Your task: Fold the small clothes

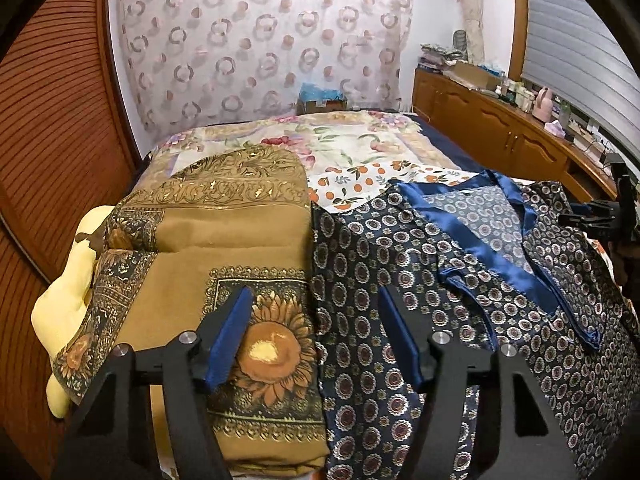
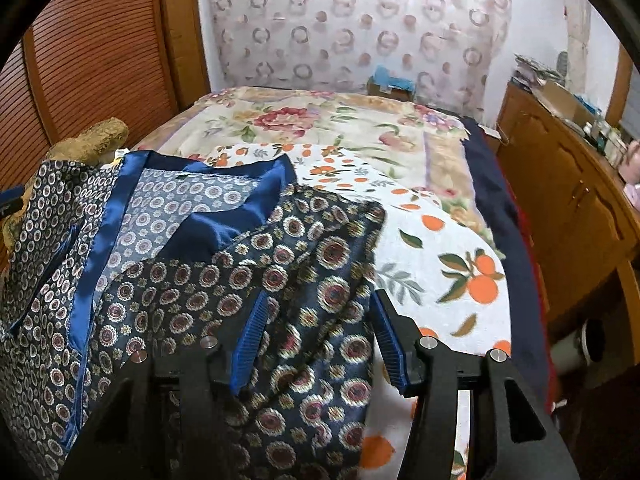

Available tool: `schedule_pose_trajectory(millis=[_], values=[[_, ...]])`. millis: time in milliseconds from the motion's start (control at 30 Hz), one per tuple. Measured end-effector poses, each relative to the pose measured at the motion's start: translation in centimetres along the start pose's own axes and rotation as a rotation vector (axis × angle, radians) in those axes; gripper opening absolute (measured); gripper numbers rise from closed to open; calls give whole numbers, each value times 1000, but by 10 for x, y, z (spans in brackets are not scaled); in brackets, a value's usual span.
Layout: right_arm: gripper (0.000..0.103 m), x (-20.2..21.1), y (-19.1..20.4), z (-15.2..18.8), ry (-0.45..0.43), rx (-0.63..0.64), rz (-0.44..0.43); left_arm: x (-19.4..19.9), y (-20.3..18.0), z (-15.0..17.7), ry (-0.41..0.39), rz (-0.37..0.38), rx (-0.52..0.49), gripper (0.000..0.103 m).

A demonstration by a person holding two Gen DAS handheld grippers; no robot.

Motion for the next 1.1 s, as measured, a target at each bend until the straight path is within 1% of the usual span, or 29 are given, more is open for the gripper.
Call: schedule_pose_trajectory(millis=[33, 100, 133, 167, 200, 300, 367, 433, 467, 533, 600, 667, 900, 1033, 1067, 1100], values=[[30, -1, 1, -3, -3, 16, -4, -1, 0, 0, 4, -4, -4, 66], [10, -1, -2, -6, -5, 37, -1, -4, 0, 0, 10, -2, -8, 66], [7, 2, -8, -11, -18, 46, 20, -5, -1, 0, 14, 0, -10, 66], [7, 4, -15, -16, -28, 49, 47, -7, -1, 0, 18, 0, -12, 65], [7, 4, -22, -19, -31, 46, 68, -8, -1, -1, 22, 1, -14, 63], [7, 4, -52, -28, -34, 20, 143, -11, -2, -5, 26, 4, -19, 63], [7, 1, -70, -29, -15, -4, 175, -12, -3, -8, 29, 11, -24, 63], [8, -2, -77, -30, -2, -8, 176, -14, -4, -10, 34, 14, -29, 63], [12, -2, -78, -30, -3, -6, 175, -16, -4, -10, 40, 17, -32, 63], [40, 0, -75, -32, -15, -11, 162, -20, -5, -10, 52, 21, -32, 57], [49, 3, -72, -32, -25, -22, 136, -24, -4, -10, 68, 28, -28, 51], [54, 0, -70, -26, -12, -24, 133, -28, -4, -10, 77, 34, -25, 51], [54, -5, -86, -8, 46, -56, 114, -38, -5, -11, 100, 33, -33, 51], [54, -7, -91, -2, 73, -66, 98, -42, -4, -15, 103, 51, -21, 51], [54, -8, -91, -1, 80, -68, 95, -43, -5, -17, 98, 64, -19, 48], [54, -9, -92, 1, 89, -70, 93, -43, -7, -18, 94, 75, -19, 28]])
Point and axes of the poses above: each gripper's, at about its wrist camera, not at the fingertips, and x roughly against the way its jaws point, y to its left, z to its underside, the point moved 10 cm from there along -x, roughly the way its jaws point, and after that the axes turned 7 degrees about -y, right-handed, at the moved point
